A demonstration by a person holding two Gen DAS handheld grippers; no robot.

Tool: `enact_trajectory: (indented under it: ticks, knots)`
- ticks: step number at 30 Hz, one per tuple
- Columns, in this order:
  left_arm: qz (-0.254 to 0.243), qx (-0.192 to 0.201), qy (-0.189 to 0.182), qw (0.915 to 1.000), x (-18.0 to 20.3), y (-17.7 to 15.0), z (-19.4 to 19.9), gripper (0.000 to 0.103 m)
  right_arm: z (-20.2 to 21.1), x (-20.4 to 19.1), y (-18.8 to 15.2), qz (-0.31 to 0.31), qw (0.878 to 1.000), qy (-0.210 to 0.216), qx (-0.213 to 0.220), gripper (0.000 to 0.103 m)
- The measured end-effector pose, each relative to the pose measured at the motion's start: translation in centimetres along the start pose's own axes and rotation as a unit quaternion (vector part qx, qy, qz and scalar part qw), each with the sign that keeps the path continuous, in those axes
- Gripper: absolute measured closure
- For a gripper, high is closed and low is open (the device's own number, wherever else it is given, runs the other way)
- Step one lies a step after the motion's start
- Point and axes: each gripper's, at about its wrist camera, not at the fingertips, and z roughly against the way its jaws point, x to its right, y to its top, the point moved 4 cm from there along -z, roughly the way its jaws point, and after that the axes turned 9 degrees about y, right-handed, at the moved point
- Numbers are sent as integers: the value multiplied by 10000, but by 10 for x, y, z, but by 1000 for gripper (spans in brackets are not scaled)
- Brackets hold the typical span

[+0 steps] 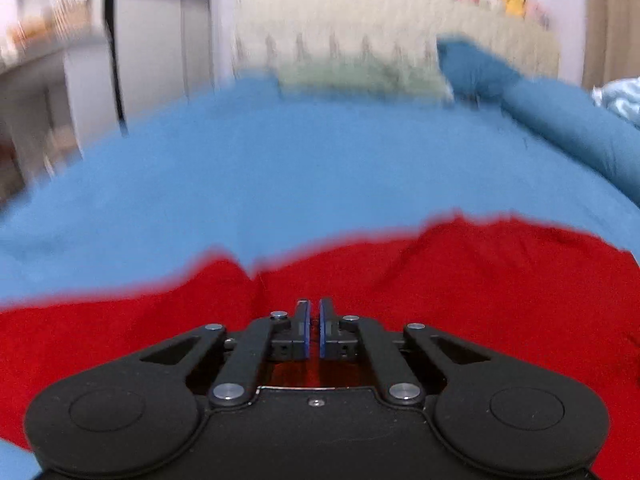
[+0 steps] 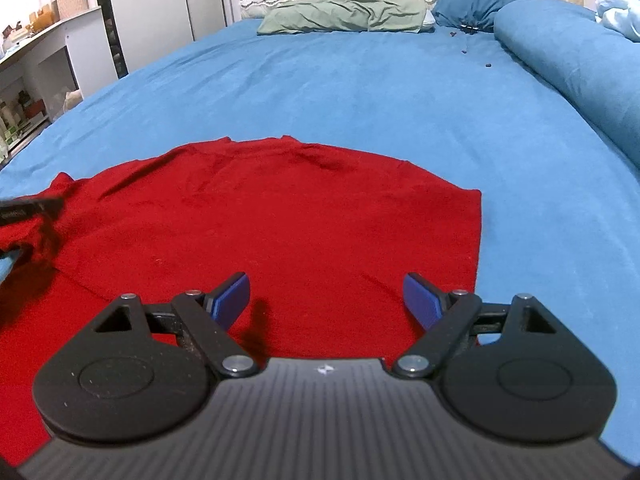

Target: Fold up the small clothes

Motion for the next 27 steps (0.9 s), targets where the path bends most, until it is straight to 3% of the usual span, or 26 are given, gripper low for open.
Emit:
enact_trajectory:
  ticks: [2,4,7,9,11,15,18,22,27]
  knots:
    - [0,331,357,9988,-2,2,6,92,-1,1,0,-15,10000,49,25,4]
    - [61,297,429,9986,-4,0,9,87,-3,2,-1,10,10000,54,46,4]
    - [97,294,-171,9994,1,-7,19,36,-3,3,-6,26,9999,113,98,4]
    - [-135,375,-447,9982,11,-11,22,35,-3,5,-11,47,9998,157,125,4]
    - [-393,209,-683,9967,24,-15,15,35,-7,10,-15,39,9999,91,23,4]
    - [-275,-648,-866,9937,27,-28,-20,34,-5,24,-31,35,10000,29,30,4]
    - [45,-706,-907,9934,17,-30,-25,34,3,30,-38,111,9999,47,71,4]
    - [-98,-732,-725,9946,17,-23,-12,34,13,31,-36,76,10000,22,32,4]
    - [176,-503,-645,9965,-1,0,43,31,58,7,-17,108,9994,-7,315,4]
